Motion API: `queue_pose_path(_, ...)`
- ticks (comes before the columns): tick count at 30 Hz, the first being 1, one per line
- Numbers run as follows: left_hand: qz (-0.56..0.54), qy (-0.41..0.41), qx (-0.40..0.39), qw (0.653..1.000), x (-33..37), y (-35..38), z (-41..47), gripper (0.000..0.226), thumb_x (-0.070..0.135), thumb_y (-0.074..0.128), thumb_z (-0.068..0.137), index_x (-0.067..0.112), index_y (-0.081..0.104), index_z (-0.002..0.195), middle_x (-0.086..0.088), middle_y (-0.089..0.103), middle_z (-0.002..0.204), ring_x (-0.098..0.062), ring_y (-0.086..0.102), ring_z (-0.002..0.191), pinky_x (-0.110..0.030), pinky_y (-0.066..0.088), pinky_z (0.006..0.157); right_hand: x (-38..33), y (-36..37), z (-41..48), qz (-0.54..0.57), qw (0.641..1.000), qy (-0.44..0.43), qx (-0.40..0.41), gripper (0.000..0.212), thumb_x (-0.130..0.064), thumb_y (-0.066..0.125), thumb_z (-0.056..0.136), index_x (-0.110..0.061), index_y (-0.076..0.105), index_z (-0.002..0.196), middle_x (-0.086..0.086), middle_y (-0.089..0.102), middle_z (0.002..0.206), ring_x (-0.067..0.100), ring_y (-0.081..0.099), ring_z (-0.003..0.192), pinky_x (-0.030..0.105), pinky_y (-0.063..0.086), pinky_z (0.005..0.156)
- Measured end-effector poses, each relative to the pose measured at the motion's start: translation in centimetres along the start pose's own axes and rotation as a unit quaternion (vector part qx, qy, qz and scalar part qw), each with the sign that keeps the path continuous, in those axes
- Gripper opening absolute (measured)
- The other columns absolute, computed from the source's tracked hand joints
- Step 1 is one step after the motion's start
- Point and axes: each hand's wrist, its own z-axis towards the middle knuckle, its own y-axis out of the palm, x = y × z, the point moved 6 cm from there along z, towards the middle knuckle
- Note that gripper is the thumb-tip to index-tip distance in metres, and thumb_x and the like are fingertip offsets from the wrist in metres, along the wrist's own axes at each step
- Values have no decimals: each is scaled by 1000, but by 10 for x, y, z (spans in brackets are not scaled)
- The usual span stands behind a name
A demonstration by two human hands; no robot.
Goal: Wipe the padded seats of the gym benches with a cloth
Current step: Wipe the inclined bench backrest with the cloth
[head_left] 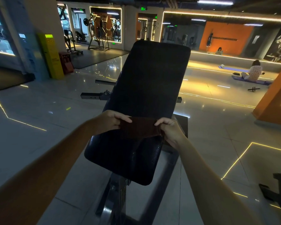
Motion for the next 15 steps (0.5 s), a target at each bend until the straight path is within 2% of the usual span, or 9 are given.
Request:
queue_pose_path(2, 112, -7, -5, 994, -3, 2, 1, 37, -3, 53, 96, 25, 74, 106, 4, 61, 122, -13, 58, 116, -36, 44, 108, -1, -2, 1, 0, 1000, 4, -1, 63, 22, 36, 87, -20, 69, 54, 1, 66, 64, 15, 60, 60, 21, 48, 53)
queue_pose_path(3, 135, -12, 16, 991, -3, 0, 0, 31, 4, 58, 95, 27, 70, 111, 8, 62, 116, -13, 59, 114, -34, 43, 107, -2, -2, 1, 0, 1000, 8, -3, 59, 21, 36, 88, -19, 68, 58, 0, 64, 63, 13, 57, 57, 20, 45, 49)
queue_pose_path(6, 99, 8, 30, 995, -3, 6, 4, 21, 15, 68, 90, 22, 70, 110, 2, 66, 112, -23, 63, 114, -40, 47, 105, -3, -5, 0, 8, 999, 35, -19, 43, 22, 36, 89, -11, 58, 74, -2, 65, 65, 11, 57, 56, 18, 43, 46)
queue_pose_path(7, 99, 9, 35, 994, -3, 10, 7, 21, 15, 69, 89, 18, 67, 110, 0, 65, 113, -21, 64, 110, -36, 49, 102, -3, -7, -1, 13, 998, 48, -29, 43, 24, 34, 88, -10, 57, 77, -2, 68, 69, 11, 60, 62, 19, 46, 49)
queue_pose_path(9, 22, -39, 56, 997, -13, 20, 13, 20, 12, 71, 87, 11, 58, 102, -6, 66, 113, -19, 66, 102, -33, 55, 90, -1, -11, -2, 15, 997, 72, -34, 46, 25, 34, 85, -9, 64, 78, 4, 73, 84, 15, 69, 79, 25, 55, 63)
queue_pose_path(11, -26, -101, 78, 991, -28, 32, 20, 26, 9, 74, 85, 11, 54, 102, -8, 63, 113, -17, 65, 97, -29, 57, 78, 1, -15, 0, -34, 996, 80, 4, 52, 20, 37, 85, -14, 74, 70, 7, 73, 91, 21, 69, 90, 36, 58, 82)
queue_pose_path(12, -30, -129, 80, 988, -35, 39, 24, 29, 8, 75, 85, 12, 55, 105, -8, 61, 113, -17, 64, 97, -28, 57, 75, 0, -17, 2, -79, 993, 75, 34, 55, 16, 39, 86, -19, 77, 66, 5, 73, 90, 22, 69, 92, 36, 58, 87)
queue_pose_path(15, -86, -169, 77, 979, -51, 64, 39, 29, 9, 73, 87, 11, 54, 109, -8, 61, 111, -18, 63, 99, -30, 57, 78, -17, -17, 17, -264, 960, -6, 92, 45, 2, 46, 91, -26, 77, 73, -6, 72, 90, 10, 65, 90, 15, 49, 76)
